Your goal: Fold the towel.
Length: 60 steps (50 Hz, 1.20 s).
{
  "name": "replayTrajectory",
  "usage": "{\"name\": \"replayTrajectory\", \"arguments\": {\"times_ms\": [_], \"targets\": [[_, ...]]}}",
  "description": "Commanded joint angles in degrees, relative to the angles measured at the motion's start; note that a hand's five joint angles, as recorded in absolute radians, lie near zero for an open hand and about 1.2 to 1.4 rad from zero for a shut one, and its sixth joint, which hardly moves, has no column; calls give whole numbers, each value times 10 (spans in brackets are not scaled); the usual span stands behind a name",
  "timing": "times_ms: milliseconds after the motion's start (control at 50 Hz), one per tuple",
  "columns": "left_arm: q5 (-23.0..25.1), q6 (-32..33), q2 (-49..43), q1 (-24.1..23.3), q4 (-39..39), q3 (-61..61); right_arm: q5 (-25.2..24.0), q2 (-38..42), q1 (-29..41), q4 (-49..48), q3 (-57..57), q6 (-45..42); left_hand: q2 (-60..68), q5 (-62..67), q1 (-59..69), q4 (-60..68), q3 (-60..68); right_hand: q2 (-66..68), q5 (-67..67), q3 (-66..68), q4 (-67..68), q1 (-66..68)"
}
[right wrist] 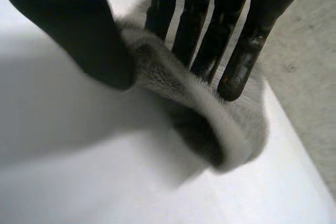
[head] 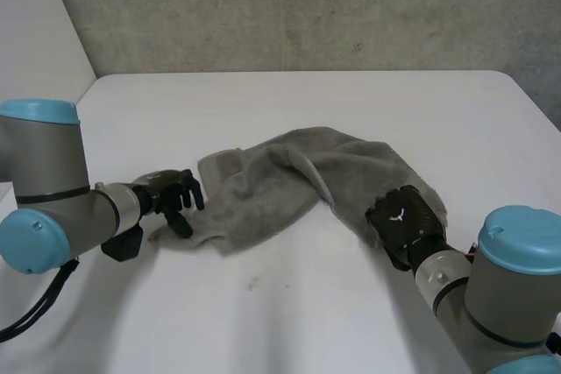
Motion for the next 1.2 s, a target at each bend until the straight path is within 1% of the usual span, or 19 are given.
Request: {"name": "replayTrajectory", "arguments": {"times_ms": [20,40,60,100,120,140,160,180,200,220,260,440,480,540,580,640,780,920,1200], "targets": [[-1,0,2,-1,-13,-1,-2,-30,-40,-57,-1,19,38,38,38,39,38,371,400,383,382,420],[-1,0,2,-1,-13,-1,-2,-53,-56,-57,-3,48,38,38,38,39,38,371,400,383,382,420],[-1,-1,4,-1,-12,-1,-2,-53,-56,-57,-3,49,30,30,29,30,30,371,400,383,382,420],[-1,-1,6,-1,-12,-1,-2,-76,-96,-55,-12,130,20,20,19,20,20,371,400,383,382,420],[-1,-1,7,-1,-12,-1,-2,-76,-96,-55,-12,130,3,3,2,3,3,371,400,383,382,420],[-1,-1,7,-1,-12,-1,-2,-75,-114,-52,-20,174,3,3,2,3,3,371,400,383,382,420],[-1,-2,9,-1,-11,-1,-2,-75,-114,-52,-20,174,-4,-4,-4,-3,-4,371,400,383,382,420],[-1,-2,10,-1,-11,-1,-3,-75,-130,-41,-27,209,-4,-4,-4,-4,-4,371,400,383,382,420],[-1,-2,10,-1,-11,-1,-9,-72,-144,-26,-35,241,-4,-4,-4,-4,-4,371,400,383,382,420],[-2,-2,9,-1,-11,-2,-9,-72,-144,-26,-35,241,-6,-5,-6,-5,-6,371,400,383,382,420],[-2,-3,9,-1,-11,-3,-26,-50,-173,7,-50,286,-7,-7,-8,-7,-7,371,400,383,382,420],[-2,-2,13,-6,-9,-23,-46,-31,-232,35,-76,327,-11,-10,-11,-10,-11,371,400,383,382,420],[-3,-2,13,-7,-8,-23,-47,-31,-252,35,-82,351,-11,-10,-11,-10,-11,371,400,383,382,420],[-4,-2,15,-7,-8,-22,-48,-31,-258,36,-88,368,-11,-10,-11,-10,-11,371,400,383,382,420],[-4,-2,16,-8,-8,-22,-49,-29,-267,37,-97,403,-11,-10,-11,-10,-11,371,400,383,382,420],[-5,-2,20,-10,-7,-22,-48,-25,-279,38,-106,428,-11,-10,-11,-10,-11,371,400,383,382,420],[-5,-3,33,-13,-7,-24,-48,-17,-294,38,-118,436,-11,-10,-11,-10,-11,371,400,383,382,420],[-6,-3,42,-27,-7,-28,-48,-13,-304,38,-128,438,-11,-10,-11,-10,-11,371,400,383,382,420],[-5,1,19,-32,-1,-33,-48,-6,-311,46,-139,435,-1,0,-1,0,0,371,400,383,382,420]]}}
